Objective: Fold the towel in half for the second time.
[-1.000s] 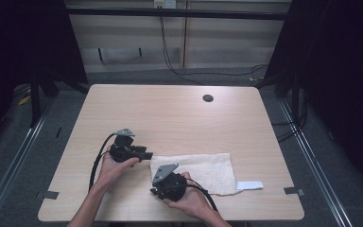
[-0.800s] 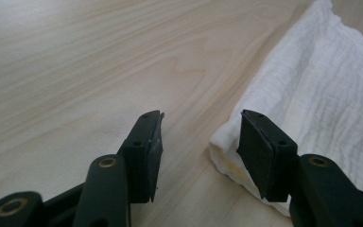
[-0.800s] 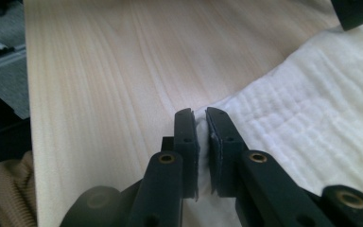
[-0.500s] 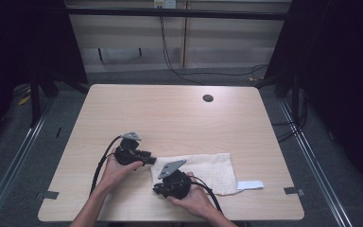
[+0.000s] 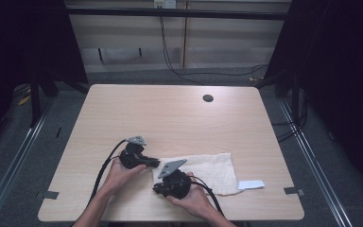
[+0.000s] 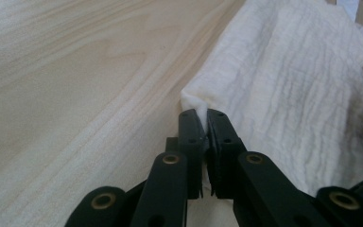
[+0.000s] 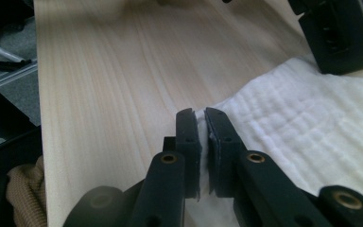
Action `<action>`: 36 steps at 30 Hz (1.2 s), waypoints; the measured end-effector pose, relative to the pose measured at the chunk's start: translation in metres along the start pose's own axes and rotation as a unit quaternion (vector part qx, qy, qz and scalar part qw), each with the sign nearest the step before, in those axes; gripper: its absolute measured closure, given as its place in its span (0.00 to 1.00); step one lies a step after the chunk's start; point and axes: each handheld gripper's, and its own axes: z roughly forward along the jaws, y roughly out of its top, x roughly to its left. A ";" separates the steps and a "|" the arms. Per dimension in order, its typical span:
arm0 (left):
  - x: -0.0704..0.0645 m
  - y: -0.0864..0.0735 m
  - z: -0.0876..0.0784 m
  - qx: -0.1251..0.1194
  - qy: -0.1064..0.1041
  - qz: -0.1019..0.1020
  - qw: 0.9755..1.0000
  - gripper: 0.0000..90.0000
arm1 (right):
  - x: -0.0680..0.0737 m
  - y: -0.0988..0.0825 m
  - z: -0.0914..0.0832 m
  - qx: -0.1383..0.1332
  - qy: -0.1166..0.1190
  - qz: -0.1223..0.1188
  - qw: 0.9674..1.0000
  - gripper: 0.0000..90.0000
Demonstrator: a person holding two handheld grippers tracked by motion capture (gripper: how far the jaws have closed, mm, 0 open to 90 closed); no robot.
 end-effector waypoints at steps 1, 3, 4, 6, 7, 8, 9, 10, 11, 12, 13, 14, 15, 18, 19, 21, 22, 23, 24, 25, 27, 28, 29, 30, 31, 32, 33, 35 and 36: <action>0.000 0.000 0.000 -0.001 0.000 -0.002 1.000 0.96 | 0.001 0.000 0.000 -0.001 -0.002 0.001 1.000 0.95; 0.001 0.001 0.000 -0.006 -0.004 -0.009 1.000 0.96 | 0.002 0.000 0.000 -0.004 -0.004 0.002 1.000 0.95; 0.001 0.001 0.000 -0.009 -0.006 -0.009 1.000 0.96 | 0.001 0.000 0.000 -0.001 -0.006 0.002 1.000 0.95; 0.001 0.001 -0.002 -0.014 -0.008 -0.013 1.000 0.96 | 0.001 0.000 -0.001 -0.001 -0.006 0.004 1.000 0.95; 0.002 0.002 -0.004 -0.020 -0.008 -0.014 1.000 0.96 | 0.001 0.000 -0.001 -0.003 -0.006 0.004 1.000 0.95; 0.002 0.002 -0.006 -0.023 -0.008 -0.017 1.000 0.96 | 0.001 0.000 -0.002 -0.004 -0.008 0.006 1.000 0.95; 0.003 0.003 -0.009 -0.027 -0.008 -0.017 0.999 0.96 | 0.001 0.000 -0.002 -0.007 -0.008 0.007 1.000 0.95; 0.004 0.003 -0.010 -0.032 -0.008 -0.020 0.999 0.96 | 0.000 0.000 -0.002 -0.010 -0.010 0.005 1.000 0.95; 0.004 0.003 -0.012 -0.033 -0.007 -0.018 0.999 0.96 | 0.000 0.000 -0.003 -0.011 -0.011 0.006 1.000 0.95; 0.004 0.004 -0.015 -0.036 -0.007 -0.017 0.999 0.96 | 0.000 0.001 -0.003 -0.012 -0.011 0.008 1.000 0.95; 0.004 0.004 -0.017 -0.040 -0.010 -0.016 0.999 0.95 | 0.000 0.002 -0.004 -0.015 -0.011 0.010 1.000 0.95; 0.003 0.005 -0.019 -0.043 -0.011 -0.016 0.999 0.95 | 0.000 0.003 -0.005 -0.014 -0.010 0.010 1.000 0.95; 0.002 0.005 -0.021 -0.043 -0.007 -0.012 0.999 0.95 | 0.000 0.004 -0.006 -0.018 -0.011 0.009 1.000 0.95; 0.001 0.006 -0.025 -0.044 -0.007 -0.012 0.999 0.95 | 0.000 0.007 -0.010 -0.028 -0.010 0.010 1.000 0.95; 0.000 0.006 -0.026 -0.045 -0.008 -0.014 0.999 0.95 | 0.000 0.007 -0.011 -0.031 -0.009 0.011 0.999 0.95; 0.001 0.007 -0.027 -0.043 -0.005 -0.019 0.999 0.95 | -0.001 0.008 -0.013 -0.032 -0.009 0.014 0.999 0.95; 0.001 0.007 -0.028 -0.044 -0.003 -0.021 0.999 0.95 | -0.001 0.008 -0.013 -0.035 -0.008 0.018 0.999 0.95; 0.002 0.007 -0.028 -0.046 -0.003 -0.025 0.999 0.95 | -0.002 0.009 -0.014 -0.035 -0.006 0.022 0.999 0.95; 0.002 0.008 -0.029 -0.046 -0.005 -0.026 0.999 0.95 | -0.002 0.009 -0.014 -0.039 -0.004 0.021 0.999 0.95; 0.002 0.008 -0.029 -0.046 -0.005 -0.026 0.999 0.95 | -0.002 0.010 -0.014 -0.039 -0.005 0.027 0.999 0.95; 0.002 0.011 -0.031 -0.047 -0.004 -0.024 0.999 0.95 | -0.003 0.012 -0.015 -0.044 0.000 0.031 0.999 0.95; 0.002 0.013 -0.033 -0.051 -0.007 -0.022 0.998 0.95 | -0.003 0.014 -0.015 -0.049 0.001 0.033 0.998 0.95; 0.002 0.015 -0.035 -0.056 -0.008 -0.019 0.998 0.95 | -0.004 0.015 -0.016 -0.051 0.004 0.035 0.998 0.95; 0.002 0.017 -0.037 -0.068 -0.007 -0.021 0.997 0.95 | -0.004 0.017 -0.016 -0.056 0.006 0.038 0.998 0.95; 0.001 0.018 -0.040 -0.077 -0.009 -0.019 0.997 0.95 | -0.004 0.021 -0.019 -0.066 0.011 0.042 0.997 0.95; 0.000 0.019 -0.041 -0.080 -0.007 -0.018 0.997 0.95 | -0.004 0.021 -0.019 -0.066 0.011 0.042 0.997 0.95; 0.000 0.020 -0.043 -0.083 -0.004 -0.014 0.996 0.95 | -0.004 0.023 -0.019 -0.070 0.011 0.041 0.997 0.95; -0.002 0.021 -0.046 -0.089 0.001 -0.014 0.996 0.95 | -0.002 0.027 -0.021 -0.077 0.012 0.042 0.996 0.95; -0.002 0.021 -0.049 -0.096 0.001 -0.017 0.995 0.95 | -0.001 0.029 -0.022 -0.077 0.012 0.042 0.996 0.95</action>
